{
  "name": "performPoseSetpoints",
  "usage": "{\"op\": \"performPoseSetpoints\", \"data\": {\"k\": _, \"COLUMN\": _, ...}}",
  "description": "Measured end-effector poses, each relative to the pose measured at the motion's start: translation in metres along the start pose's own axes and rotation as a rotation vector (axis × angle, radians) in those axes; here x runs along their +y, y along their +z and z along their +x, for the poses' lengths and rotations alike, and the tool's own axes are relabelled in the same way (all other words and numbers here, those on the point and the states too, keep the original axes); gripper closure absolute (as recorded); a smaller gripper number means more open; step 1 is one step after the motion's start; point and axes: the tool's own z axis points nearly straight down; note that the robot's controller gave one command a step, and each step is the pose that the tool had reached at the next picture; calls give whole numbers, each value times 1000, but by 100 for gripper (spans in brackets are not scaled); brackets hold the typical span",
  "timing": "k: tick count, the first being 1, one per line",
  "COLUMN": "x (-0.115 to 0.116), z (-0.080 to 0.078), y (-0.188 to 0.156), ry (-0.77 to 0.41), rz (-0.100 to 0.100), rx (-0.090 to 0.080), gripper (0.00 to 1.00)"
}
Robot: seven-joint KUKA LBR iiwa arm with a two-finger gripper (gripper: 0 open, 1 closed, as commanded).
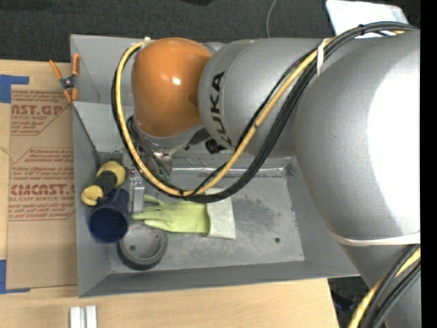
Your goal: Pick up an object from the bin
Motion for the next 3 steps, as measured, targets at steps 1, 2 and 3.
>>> {"op": "performPoseSetpoints", "data": {"k": 1, "x": -1, "z": -2, "y": -5, "ry": 2, "rz": -1, "rx": -7, "gripper": 0}}
{"op": "performPoseSetpoints", "data": {"k": 2, "x": -4, "z": -13, "y": 18, "ry": 113, "rz": -3, "rx": -7, "gripper": 0}}
{"op": "performPoseSetpoints", "data": {"k": 3, "x": -13, "z": 7, "y": 35, "ry": 183, "rz": -1, "rx": -9, "gripper": 0}}
